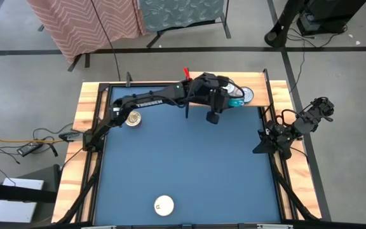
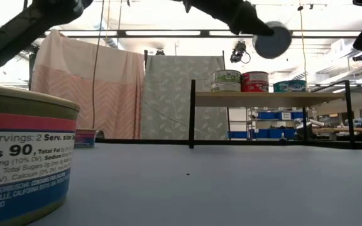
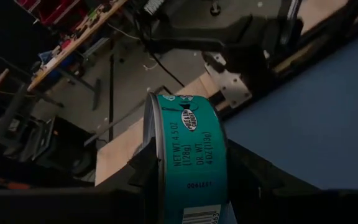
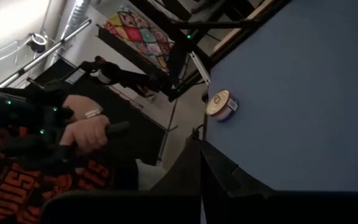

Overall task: Stack canned seafood by type on shelf
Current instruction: Stack the green-blue tuna can on top of the tuna can on the shelf

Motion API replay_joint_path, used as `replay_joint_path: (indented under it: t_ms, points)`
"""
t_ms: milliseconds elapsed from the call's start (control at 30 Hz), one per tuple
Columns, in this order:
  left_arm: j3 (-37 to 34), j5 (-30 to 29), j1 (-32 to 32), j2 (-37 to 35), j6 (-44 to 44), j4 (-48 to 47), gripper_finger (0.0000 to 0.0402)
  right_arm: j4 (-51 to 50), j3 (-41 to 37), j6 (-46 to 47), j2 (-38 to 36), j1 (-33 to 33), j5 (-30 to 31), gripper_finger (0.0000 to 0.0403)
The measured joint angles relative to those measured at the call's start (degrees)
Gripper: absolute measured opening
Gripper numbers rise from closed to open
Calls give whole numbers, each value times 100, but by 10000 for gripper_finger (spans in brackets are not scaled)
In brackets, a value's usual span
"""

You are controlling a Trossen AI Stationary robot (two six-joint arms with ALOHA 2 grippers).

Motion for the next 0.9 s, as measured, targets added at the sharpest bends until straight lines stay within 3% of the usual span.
replay_joint_path:
  t_ms: [267, 567, 900]
  points:
    - [0, -114, 17, 103, 43, 145, 143, 105, -2, -39, 2, 0, 66, 3]
    - [2, -3, -162, -293, -792, 248, 143, -317, 17, -716, 2, -2, 1184, 4]
    - [0, 179, -734, -878, -1657, -698, 143, -966, 1357, -2218, 420, -11, 2225, 4]
